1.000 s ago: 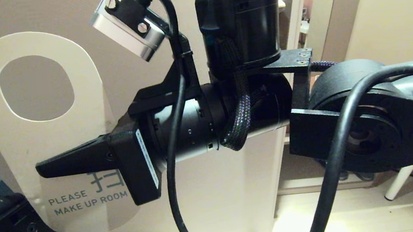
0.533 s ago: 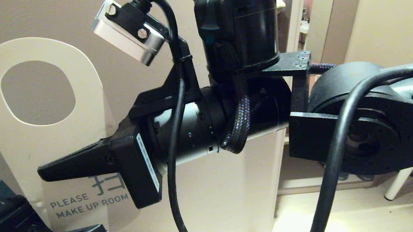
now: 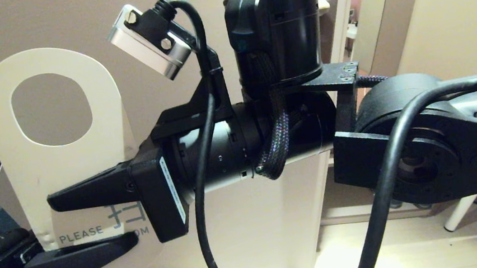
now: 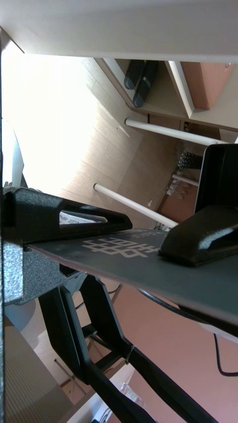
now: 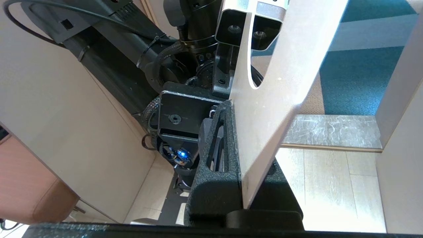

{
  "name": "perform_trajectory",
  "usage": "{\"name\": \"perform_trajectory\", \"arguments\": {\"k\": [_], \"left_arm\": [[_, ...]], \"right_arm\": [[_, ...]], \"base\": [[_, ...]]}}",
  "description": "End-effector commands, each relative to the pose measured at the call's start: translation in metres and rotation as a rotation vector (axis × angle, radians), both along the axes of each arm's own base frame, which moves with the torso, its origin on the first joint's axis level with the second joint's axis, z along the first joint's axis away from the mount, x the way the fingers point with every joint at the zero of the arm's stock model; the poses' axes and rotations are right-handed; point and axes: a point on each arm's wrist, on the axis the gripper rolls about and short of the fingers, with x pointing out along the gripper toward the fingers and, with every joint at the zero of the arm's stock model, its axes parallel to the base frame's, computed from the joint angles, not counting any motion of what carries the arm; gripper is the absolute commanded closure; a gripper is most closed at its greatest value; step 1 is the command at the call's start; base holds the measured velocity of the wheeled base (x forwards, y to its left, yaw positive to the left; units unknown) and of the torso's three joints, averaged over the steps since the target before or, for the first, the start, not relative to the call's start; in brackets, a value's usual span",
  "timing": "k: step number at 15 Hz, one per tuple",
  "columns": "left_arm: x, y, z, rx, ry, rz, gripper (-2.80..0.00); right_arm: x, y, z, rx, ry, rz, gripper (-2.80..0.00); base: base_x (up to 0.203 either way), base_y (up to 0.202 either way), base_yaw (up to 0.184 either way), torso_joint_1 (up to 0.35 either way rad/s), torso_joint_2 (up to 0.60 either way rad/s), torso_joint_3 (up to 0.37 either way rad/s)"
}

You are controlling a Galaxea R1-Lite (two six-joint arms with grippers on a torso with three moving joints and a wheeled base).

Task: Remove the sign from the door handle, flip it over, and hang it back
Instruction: Hand it to the other hand

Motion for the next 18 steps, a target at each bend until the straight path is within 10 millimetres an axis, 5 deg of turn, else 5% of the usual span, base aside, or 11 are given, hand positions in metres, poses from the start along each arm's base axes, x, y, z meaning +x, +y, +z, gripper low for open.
{"name": "perform_trajectory", "arguments": {"k": [1,4,5,12,18], "left_arm": [[-0.001,0.0,0.001,-0.002,-0.004,-0.005,0.0],[-0.001,0.0,0.0,-0.001,-0.001,-0.005,0.0],[-0.003,0.001,0.0,-0.002,-0.005,-0.005,0.0],[-0.013,0.003,-0.004,-0.003,-0.006,-0.005,0.0],[-0.022,0.006,-0.008,-0.006,-0.01,0.003,0.0]], "right_arm": [[0.0,0.0,-0.001,-0.002,0.003,0.005,0.0],[-0.002,0.001,0.0,-0.001,0.0,0.008,0.0],[-0.003,0.001,0.0,-0.001,0.0,0.009,-2.8],[-0.006,0.0,0.0,-0.002,0.001,0.011,-2.8],[-0.014,-0.029,0.003,-0.026,0.014,-0.019,-2.8]], "base": [[0.0,0.0,0.0,0.0,0.0,0.0],[0.0,0.0,0.0,0.0,0.0,0.0],[0.0,0.0,0.0,0.0,0.0,0.0],[0.0,0.0,0.0,0.0,0.0,0.0],[0.0,0.0,0.0,0.0,0.0,0.0]]}}
